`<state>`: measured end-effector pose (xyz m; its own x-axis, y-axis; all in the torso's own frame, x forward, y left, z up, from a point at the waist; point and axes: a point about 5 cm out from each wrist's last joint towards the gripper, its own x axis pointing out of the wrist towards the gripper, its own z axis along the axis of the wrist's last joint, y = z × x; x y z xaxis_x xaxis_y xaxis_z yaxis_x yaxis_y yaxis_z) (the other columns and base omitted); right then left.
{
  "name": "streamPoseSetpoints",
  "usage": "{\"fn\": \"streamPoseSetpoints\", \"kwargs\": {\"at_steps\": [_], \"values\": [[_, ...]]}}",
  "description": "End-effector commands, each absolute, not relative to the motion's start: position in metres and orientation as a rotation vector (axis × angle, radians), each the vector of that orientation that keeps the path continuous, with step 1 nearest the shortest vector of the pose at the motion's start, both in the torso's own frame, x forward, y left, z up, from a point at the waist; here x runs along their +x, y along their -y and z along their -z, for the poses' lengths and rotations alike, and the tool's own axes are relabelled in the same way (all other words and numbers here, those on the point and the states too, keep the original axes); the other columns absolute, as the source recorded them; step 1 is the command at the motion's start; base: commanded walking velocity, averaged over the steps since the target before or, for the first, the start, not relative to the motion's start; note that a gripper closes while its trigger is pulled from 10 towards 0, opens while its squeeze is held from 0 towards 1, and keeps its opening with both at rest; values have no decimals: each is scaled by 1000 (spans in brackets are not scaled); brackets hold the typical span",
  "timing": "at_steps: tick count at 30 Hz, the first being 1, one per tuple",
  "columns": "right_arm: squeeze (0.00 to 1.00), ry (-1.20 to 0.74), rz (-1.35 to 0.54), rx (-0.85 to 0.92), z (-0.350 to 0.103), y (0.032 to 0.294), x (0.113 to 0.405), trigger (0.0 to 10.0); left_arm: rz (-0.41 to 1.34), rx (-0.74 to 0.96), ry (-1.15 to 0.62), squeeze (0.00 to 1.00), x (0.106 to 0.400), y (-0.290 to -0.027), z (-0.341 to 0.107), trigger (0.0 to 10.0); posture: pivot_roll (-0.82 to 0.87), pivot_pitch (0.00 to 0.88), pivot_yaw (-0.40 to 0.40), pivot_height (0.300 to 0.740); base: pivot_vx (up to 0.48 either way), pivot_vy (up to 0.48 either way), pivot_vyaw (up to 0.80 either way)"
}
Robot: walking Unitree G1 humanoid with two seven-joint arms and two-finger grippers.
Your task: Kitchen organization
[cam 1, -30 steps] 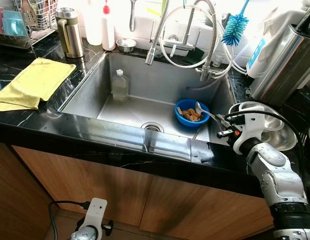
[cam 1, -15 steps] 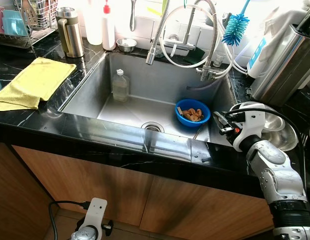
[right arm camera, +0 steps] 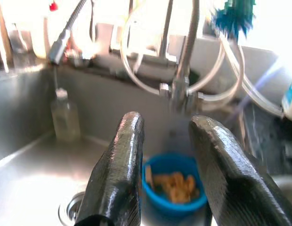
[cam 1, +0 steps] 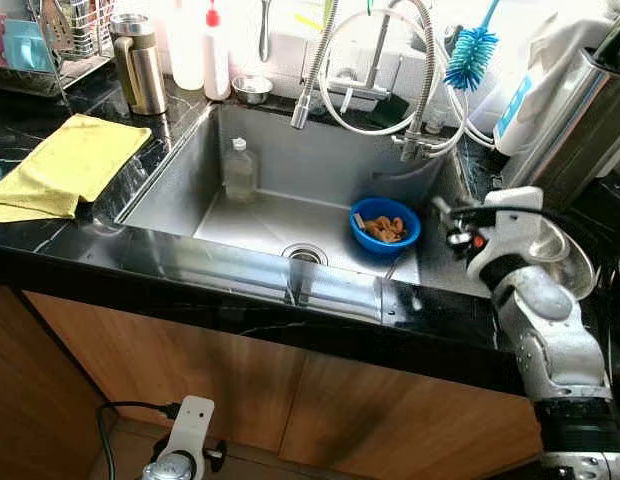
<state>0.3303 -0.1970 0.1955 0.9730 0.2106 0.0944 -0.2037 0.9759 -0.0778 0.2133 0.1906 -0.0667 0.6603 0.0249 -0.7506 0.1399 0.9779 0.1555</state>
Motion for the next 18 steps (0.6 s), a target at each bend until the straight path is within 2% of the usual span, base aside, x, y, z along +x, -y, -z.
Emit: {"fn": "streamPoseSetpoints", "kwargs": {"at_steps": [1,9,18], "values": [[0,133,-175,-69,-204,202,329,10000,75,212,-873,0,208,-188,70,10000,175,62,-143,736,0,0,0],[0,75,-100,-68,-195,210,329,10000,78,209,-875,0,208,-188,71,10000,177,68,-144,736,0,0,0],[0,-1,56,-99,-189,231,326,10000,78,202,-877,0,208,-188,70,10000,171,83,-141,736,0,0,0]]}}
